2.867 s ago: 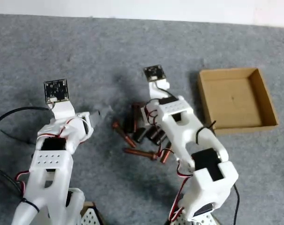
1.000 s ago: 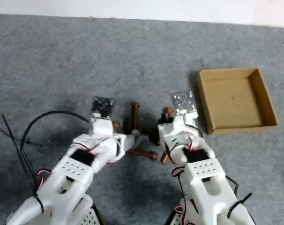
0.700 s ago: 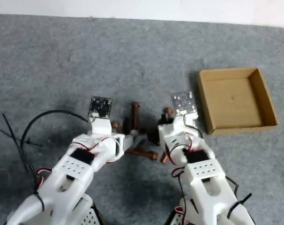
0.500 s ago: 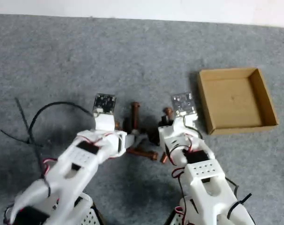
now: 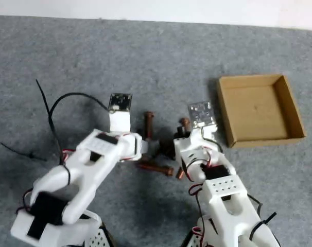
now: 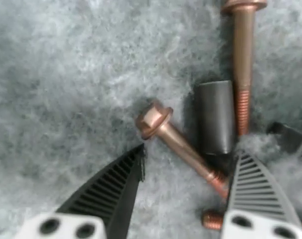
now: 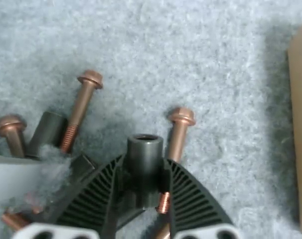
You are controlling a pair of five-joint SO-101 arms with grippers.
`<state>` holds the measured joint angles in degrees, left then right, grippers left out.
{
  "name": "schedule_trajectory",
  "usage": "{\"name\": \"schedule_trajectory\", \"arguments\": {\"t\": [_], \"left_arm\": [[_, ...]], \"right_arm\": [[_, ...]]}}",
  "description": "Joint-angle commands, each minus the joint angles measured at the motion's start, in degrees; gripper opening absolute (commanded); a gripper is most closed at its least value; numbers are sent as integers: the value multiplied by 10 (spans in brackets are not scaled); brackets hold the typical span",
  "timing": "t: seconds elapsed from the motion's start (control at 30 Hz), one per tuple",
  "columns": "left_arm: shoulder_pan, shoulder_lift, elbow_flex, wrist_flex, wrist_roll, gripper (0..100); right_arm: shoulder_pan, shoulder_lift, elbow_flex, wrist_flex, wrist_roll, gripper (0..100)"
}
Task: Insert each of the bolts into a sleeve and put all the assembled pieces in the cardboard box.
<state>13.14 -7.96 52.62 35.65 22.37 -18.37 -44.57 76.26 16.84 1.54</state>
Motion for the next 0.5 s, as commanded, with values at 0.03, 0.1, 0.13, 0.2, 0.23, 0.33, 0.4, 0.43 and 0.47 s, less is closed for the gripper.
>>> {"name": "schedule_trajectory", "arguments": {"t": [0.03, 0.1, 0.13, 0.2, 0.23, 0.33, 0.4, 0.43, 0.47], "left_arm": [[2, 30, -65, 86, 4, 262], [13, 36, -66, 91, 4, 262], [15, 35, -66, 91, 4, 262], [15, 35, -66, 91, 4, 262], [15, 35, -66, 91, 4, 262], [15, 35, -68, 91, 4, 262], [15, 35, -68, 91, 4, 262], [15, 35, -68, 91, 4, 262], [15, 35, -68, 91, 4, 262]], "right_arm": [[7, -16, -7, -15, 5, 4], [7, -16, -6, -15, 5, 4], [7, -16, -5, -15, 5, 4], [7, -16, -4, -15, 5, 4], [7, -16, -4, -15, 5, 4], [7, -16, -3, -15, 5, 4], [7, -16, -3, -15, 5, 4], [7, -16, -3, -15, 5, 4], [7, -16, -3, -15, 5, 4]]}}
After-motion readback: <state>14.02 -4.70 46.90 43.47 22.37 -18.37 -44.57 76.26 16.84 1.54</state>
